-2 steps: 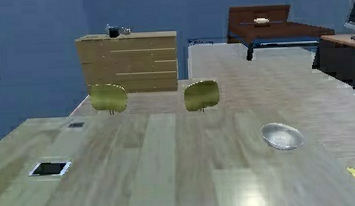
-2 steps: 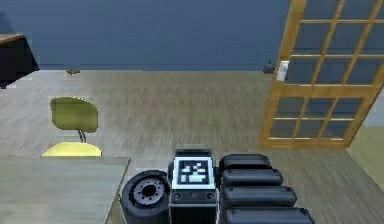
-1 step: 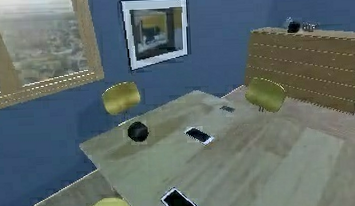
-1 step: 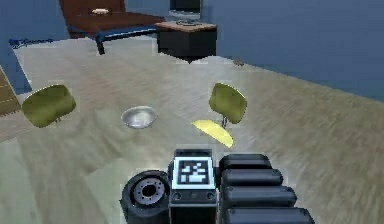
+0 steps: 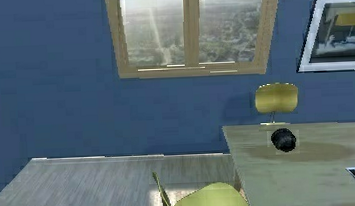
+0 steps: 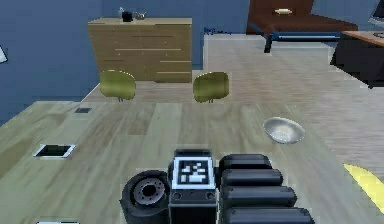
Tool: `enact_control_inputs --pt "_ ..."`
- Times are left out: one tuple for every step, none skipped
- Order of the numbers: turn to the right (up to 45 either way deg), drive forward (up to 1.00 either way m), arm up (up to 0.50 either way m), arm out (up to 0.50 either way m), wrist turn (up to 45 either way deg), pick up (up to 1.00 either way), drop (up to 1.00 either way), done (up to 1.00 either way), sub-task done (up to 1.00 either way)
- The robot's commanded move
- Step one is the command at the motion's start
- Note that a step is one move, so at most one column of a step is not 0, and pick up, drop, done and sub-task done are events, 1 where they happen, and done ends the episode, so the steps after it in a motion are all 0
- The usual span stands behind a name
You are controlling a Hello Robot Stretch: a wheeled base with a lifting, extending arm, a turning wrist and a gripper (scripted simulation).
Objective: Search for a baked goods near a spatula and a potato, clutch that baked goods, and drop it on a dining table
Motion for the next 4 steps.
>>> enact_control_inputs --pt "-9.0 0.0 0.0 0.0 0.0 0.0 0.0 0.0 0.0" --pt "0.0 0.0 0.0 0.48 0.0 0.0 0.0 0.0 0.0" --pt "0.0 0.0 0.0 0.0 45.0 0.0 0.0 0.0 0.0" --pt "0.0 0.0 0.0 0.0 45.0 0.0 0.0 0.0 0.0"
